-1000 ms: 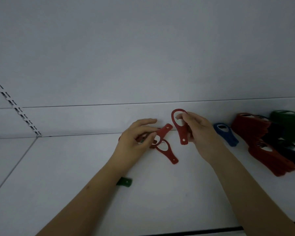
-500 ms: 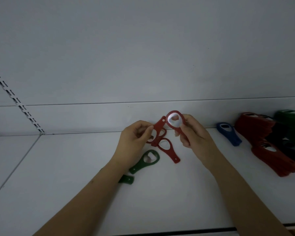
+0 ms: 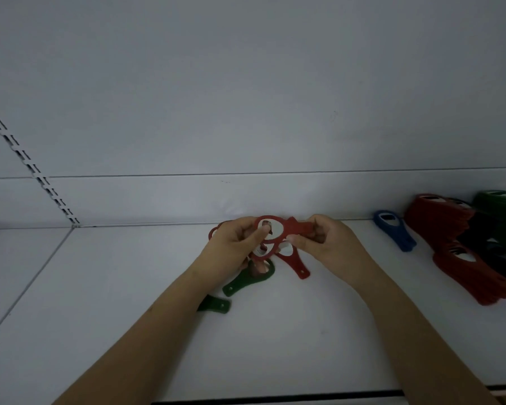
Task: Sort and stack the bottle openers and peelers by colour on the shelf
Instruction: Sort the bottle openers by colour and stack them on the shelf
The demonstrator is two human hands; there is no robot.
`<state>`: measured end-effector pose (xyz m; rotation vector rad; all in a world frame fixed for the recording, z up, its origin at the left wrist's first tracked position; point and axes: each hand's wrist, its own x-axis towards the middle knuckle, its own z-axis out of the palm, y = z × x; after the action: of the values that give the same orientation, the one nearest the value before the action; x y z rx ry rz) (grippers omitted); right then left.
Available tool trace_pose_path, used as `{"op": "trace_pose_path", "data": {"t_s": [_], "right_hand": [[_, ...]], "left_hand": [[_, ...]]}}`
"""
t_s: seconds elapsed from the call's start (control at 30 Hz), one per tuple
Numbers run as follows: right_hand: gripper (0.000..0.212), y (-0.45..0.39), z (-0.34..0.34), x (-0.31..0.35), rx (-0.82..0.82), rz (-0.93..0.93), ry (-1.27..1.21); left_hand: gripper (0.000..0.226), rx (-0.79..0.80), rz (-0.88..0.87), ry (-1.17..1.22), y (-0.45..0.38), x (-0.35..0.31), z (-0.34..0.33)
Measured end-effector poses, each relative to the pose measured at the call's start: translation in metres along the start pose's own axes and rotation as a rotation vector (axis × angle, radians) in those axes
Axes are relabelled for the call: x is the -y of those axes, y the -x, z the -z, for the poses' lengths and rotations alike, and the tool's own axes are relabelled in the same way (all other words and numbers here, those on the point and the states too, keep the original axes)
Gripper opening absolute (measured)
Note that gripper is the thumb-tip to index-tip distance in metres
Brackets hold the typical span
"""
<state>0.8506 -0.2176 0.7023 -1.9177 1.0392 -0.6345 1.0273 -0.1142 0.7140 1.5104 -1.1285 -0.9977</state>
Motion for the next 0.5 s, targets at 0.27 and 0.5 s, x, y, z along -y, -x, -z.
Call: {"op": "trace_pose_path", "data": {"t_s": [0.27, 0.5], "right_hand": [[0.045, 0.013, -0.012, 0.003, 0.085, -0.028, 0.521], [0.028, 0.013, -0.003, 0.009, 0.128, -0.041, 0.533]], "left_hand": [[0.021, -0.108, 0.100, 0.468, -0.011, 0.006, 0.023], [0.029, -0.014, 0.225, 0.637, -0.017, 0.012, 0.026]]}}
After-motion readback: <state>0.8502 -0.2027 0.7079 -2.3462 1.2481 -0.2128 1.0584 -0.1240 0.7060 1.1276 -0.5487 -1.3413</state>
